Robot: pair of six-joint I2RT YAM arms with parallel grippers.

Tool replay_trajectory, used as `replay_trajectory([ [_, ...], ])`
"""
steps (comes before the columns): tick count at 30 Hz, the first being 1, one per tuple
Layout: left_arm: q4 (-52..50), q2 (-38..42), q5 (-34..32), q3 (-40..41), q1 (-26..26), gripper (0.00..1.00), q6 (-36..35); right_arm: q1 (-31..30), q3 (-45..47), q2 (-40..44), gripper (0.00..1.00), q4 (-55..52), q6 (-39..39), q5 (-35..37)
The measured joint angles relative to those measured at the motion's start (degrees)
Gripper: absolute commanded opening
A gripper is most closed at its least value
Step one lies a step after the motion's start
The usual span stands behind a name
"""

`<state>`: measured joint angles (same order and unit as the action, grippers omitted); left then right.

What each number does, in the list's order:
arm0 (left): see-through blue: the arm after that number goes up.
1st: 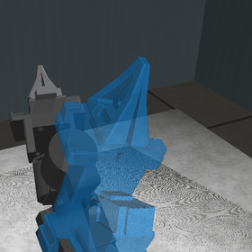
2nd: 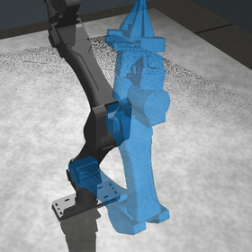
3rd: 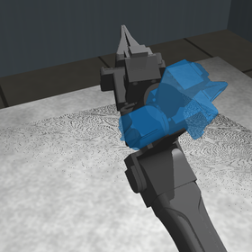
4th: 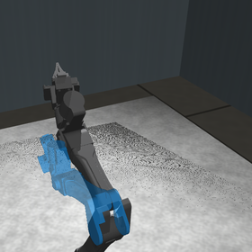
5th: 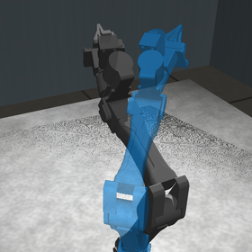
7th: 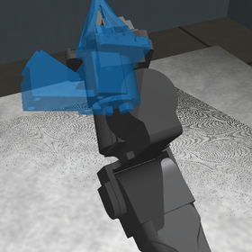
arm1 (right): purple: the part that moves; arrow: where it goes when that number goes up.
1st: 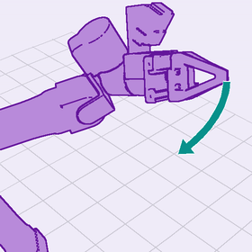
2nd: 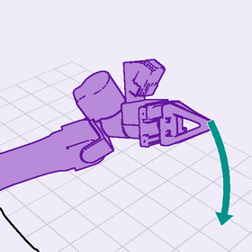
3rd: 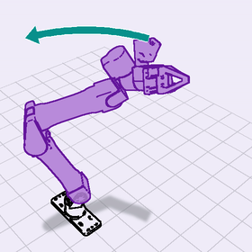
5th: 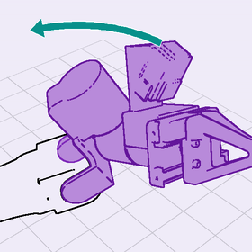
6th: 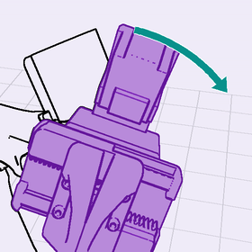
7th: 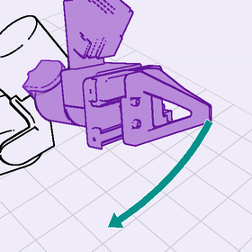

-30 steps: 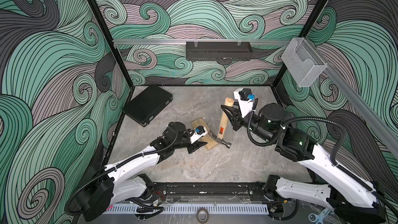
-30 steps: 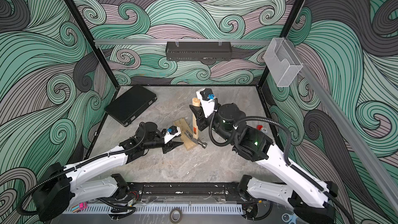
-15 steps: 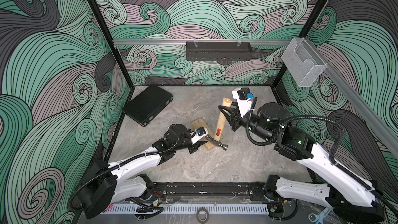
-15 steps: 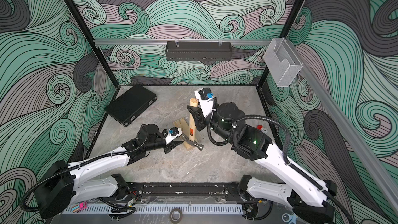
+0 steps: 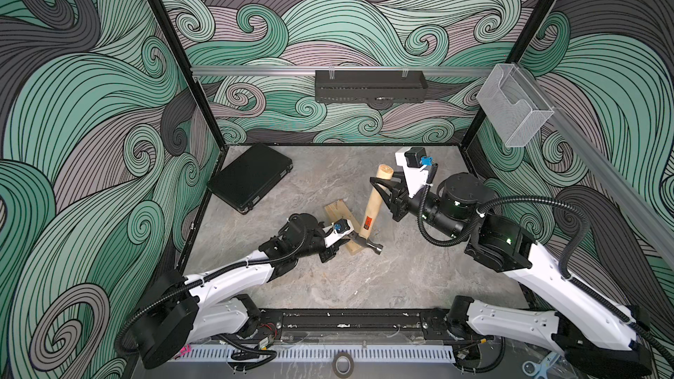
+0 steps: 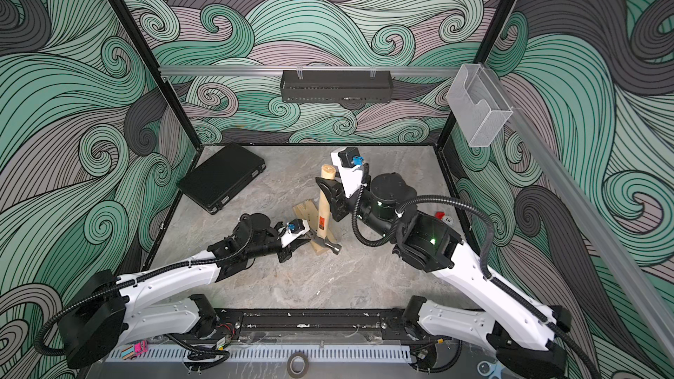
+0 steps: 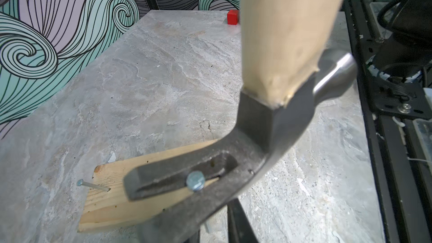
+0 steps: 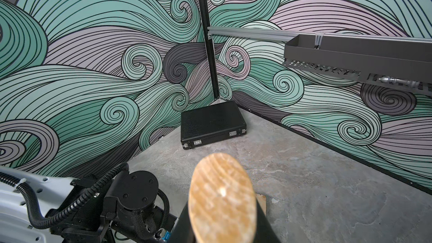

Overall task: Use a claw hammer to pull out a nail
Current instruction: Pick up the nail with the hammer.

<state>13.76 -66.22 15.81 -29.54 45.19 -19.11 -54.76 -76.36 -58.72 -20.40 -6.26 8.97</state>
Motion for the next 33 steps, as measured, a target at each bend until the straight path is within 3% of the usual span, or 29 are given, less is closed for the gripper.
replay_trajectory([
  [10,-0.07,0.07,-1.07,0.0,0.28,0.01,-1.09,0.0,0.0,0.24,0.0,-0.42,-0.04,-0.02],
  [33,-2.32,1.07,-2.1,-0.44,0.5,0.0,-2.38,0.02,0.0,-0.96,0.0,-2.84,0.46,-3.21],
])
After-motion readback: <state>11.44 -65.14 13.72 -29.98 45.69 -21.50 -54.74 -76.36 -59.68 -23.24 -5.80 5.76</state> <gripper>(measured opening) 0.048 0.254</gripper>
